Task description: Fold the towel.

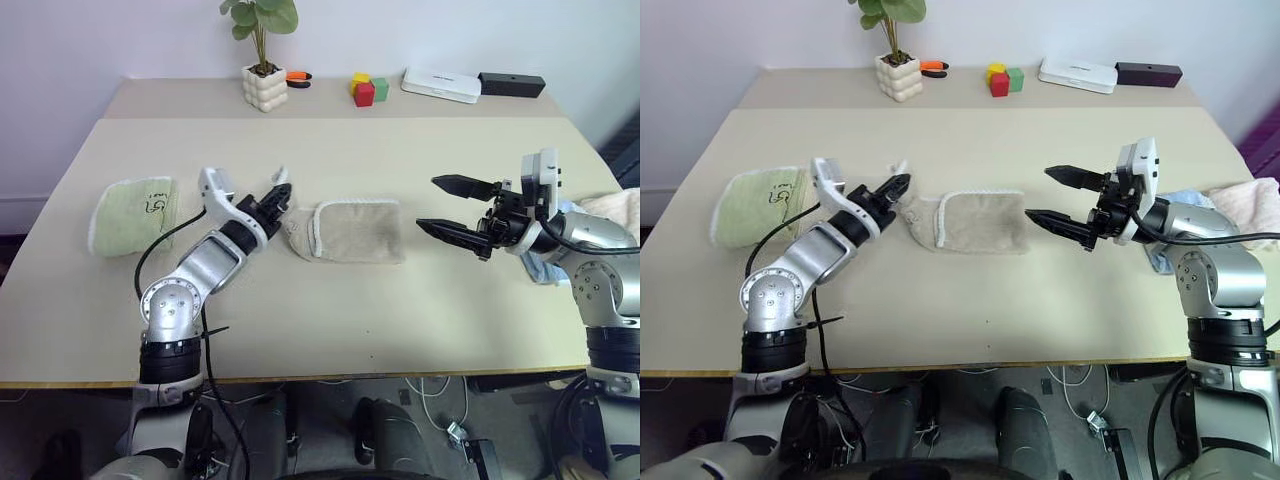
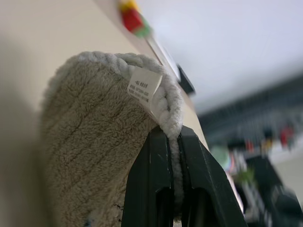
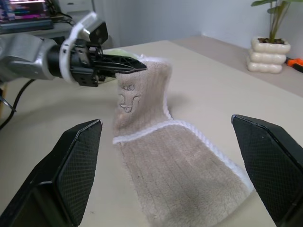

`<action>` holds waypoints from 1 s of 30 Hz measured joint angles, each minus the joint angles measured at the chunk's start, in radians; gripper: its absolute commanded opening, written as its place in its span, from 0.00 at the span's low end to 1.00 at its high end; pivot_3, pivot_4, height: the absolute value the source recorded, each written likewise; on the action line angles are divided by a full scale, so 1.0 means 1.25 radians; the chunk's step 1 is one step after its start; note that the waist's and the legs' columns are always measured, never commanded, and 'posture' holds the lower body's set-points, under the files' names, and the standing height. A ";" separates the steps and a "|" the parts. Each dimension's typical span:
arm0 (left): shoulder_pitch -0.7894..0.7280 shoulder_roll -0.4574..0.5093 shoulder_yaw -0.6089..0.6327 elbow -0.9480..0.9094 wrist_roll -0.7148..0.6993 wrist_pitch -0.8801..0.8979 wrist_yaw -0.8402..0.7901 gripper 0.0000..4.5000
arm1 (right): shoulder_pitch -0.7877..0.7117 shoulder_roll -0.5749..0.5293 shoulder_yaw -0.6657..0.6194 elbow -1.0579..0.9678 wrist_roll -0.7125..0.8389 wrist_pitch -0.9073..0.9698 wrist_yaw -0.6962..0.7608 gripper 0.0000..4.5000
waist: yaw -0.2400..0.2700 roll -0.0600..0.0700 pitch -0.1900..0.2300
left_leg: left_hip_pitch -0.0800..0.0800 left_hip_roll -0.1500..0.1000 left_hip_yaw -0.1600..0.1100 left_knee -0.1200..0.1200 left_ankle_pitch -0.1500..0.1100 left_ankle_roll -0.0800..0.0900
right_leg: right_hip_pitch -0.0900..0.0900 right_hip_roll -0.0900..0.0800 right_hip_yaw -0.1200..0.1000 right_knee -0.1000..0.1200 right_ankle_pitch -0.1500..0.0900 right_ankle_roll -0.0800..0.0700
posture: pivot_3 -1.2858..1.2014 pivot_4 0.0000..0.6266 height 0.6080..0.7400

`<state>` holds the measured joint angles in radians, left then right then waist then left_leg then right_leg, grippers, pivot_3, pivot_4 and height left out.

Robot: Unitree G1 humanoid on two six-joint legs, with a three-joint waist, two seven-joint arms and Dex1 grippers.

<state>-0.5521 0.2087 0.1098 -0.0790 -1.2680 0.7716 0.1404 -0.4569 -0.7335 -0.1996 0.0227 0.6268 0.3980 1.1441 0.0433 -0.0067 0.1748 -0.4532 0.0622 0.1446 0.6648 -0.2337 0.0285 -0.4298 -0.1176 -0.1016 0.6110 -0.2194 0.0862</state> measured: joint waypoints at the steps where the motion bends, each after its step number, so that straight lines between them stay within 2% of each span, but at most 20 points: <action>1: -0.028 0.003 -0.030 0.026 0.029 0.018 -0.043 0.01 | 0.012 -0.004 -0.012 0.001 0.003 0.001 0.000 1.00 | 0.001 0.000 0.000 | -0.001 0.000 -0.001 0.000 0.000 0.000 | 0.000 0.000 -0.001 0.000 0.000 0.000 | 0.52 0.24 1.00; 8: -0.120 -0.068 -0.108 0.147 0.141 0.042 -0.199 0.01 | 0.061 -0.016 -0.050 0.001 -0.001 0.004 -0.029 1.00 | -0.004 0.000 0.000 | -0.001 0.000 -0.002 0.000 0.001 0.000 | -0.001 0.000 -0.002 0.000 0.000 0.000 | 0.52 0.24 1.00; 15: -0.190 -0.179 -0.178 0.282 0.289 0.020 -0.350 0.01 | 0.145 -0.026 -0.105 -0.054 -0.014 0.000 -0.087 1.00 | -0.003 0.000 0.000 | -0.003 0.000 -0.004 0.001 0.000 0.000 | -0.001 0.000 -0.003 -0.001 0.000 0.000 | 0.52 0.24 1.00; 24: -0.207 -0.218 -0.200 0.402 0.438 -0.005 -0.433 0.01 | 0.219 -0.036 -0.140 -0.081 -0.059 -0.031 -0.138 1.00 | -0.003 0.000 0.000 | -0.005 0.000 -0.005 0.002 0.001 0.000 | -0.002 0.000 -0.004 0.000 0.000 0.000 | 0.52 0.24 1.00; 28: -0.218 -0.231 -0.200 0.457 0.497 -0.027 -0.455 0.31 | 0.230 -0.036 -0.143 -0.088 -0.060 -0.032 -0.159 1.00 | -0.004 0.000 0.000 | -0.006 0.000 -0.006 0.002 0.001 0.000 | -0.002 0.000 -0.005 0.000 0.000 0.000 | 0.52 0.24 1.00; 30: -0.219 -0.241 -0.192 0.461 0.502 -0.024 -0.474 0.55 | 0.230 -0.036 -0.143 -0.092 -0.060 -0.033 -0.171 1.00 | -0.004 0.000 0.000 | -0.006 0.000 -0.006 0.002 0.001 0.000 | -0.002 0.000 -0.005 0.000 0.000 0.000 | 0.52 0.24 1.00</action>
<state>-0.8254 -0.0922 -0.1308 0.4973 -0.6409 0.7419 -0.4521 -0.1695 -0.7783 -0.3782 -0.0921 0.5516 0.3563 0.9301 0.0377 -0.0065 0.1752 -0.4606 0.0621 0.1370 0.6672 -0.2328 0.0280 -0.4328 -0.1179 -0.1080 0.6110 -0.2196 0.0866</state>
